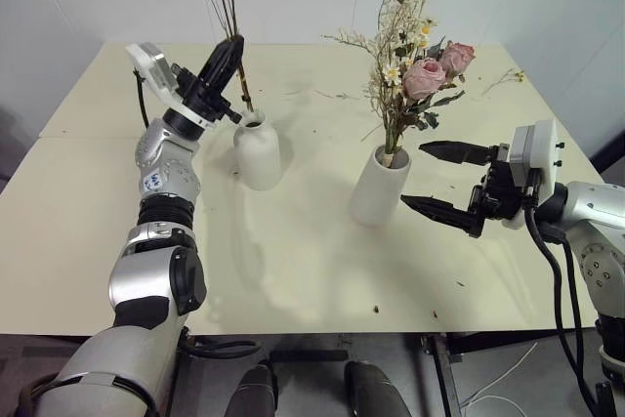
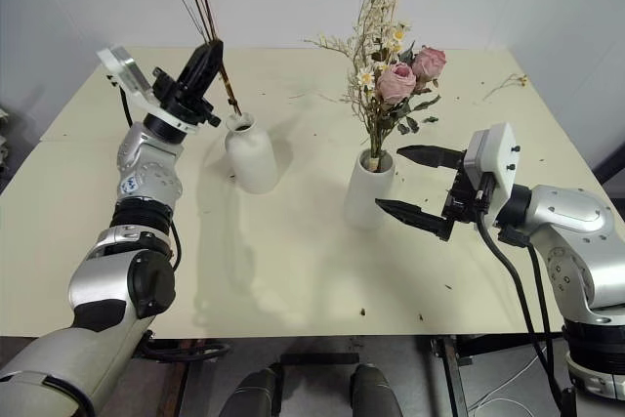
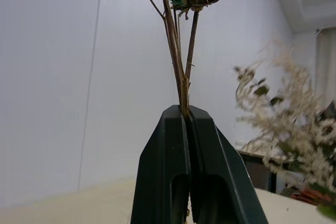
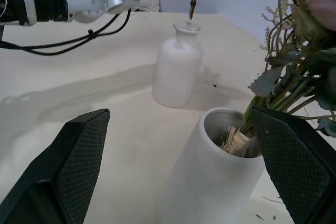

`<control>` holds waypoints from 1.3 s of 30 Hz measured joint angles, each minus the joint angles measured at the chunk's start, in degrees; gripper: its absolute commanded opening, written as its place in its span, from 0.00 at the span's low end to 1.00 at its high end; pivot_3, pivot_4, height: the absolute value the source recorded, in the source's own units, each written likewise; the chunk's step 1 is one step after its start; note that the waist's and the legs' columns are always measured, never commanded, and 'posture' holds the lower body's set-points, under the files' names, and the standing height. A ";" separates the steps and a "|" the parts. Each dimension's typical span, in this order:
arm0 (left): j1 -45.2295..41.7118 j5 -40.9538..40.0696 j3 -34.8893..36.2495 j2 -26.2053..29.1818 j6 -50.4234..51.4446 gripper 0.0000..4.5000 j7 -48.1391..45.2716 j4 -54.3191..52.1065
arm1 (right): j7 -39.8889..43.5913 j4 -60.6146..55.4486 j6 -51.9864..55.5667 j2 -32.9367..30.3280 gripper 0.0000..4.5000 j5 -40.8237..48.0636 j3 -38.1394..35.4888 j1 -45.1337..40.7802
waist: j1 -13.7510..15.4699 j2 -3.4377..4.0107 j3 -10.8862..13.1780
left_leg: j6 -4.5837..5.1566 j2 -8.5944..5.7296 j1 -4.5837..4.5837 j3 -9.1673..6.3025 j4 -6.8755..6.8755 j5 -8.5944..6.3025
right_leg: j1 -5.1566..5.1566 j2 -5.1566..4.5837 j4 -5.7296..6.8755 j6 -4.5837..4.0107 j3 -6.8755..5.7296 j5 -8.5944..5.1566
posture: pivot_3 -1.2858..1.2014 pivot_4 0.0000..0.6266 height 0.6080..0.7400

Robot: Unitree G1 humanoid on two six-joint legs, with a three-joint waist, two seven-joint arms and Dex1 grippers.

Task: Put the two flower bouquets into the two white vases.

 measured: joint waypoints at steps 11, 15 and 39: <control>1.50 3.76 -1.21 -1.15 -4.91 0.15 -1.55 4.05 | -1.24 -1.22 0.98 -0.02 1.00 0.85 -0.24 0.01 | -0.08 0.00 0.00 | 0.01 0.00 -0.12 -0.02 0.00 0.00 | -0.09 0.00 -0.01 0.02 -0.01 0.01 | 0.52 0.24 1.00; 3.36 4.36 -1.33 1.66 -4.68 0.43 -2.99 3.15 | -1.78 -1.22 0.84 0.00 1.00 0.87 -0.29 0.30 | -0.05 0.00 0.00 | 0.00 0.00 -0.12 -0.03 0.01 0.00 | -0.10 0.00 0.01 0.01 -0.01 0.01 | 0.52 0.24 1.00; 40.16 -0.35 -2.97 30.34 28.00 1.00 -14.10 -48.84 | 6.86 10.92 -5.40 -2.81 1.00 -2.75 -2.05 -2.61 | -0.05 0.01 0.00 | -0.04 0.29 0.27 0.11 -0.16 0.02 | 0.12 0.08 0.01 -0.86 -0.03 -0.36 | 0.52 0.24 1.00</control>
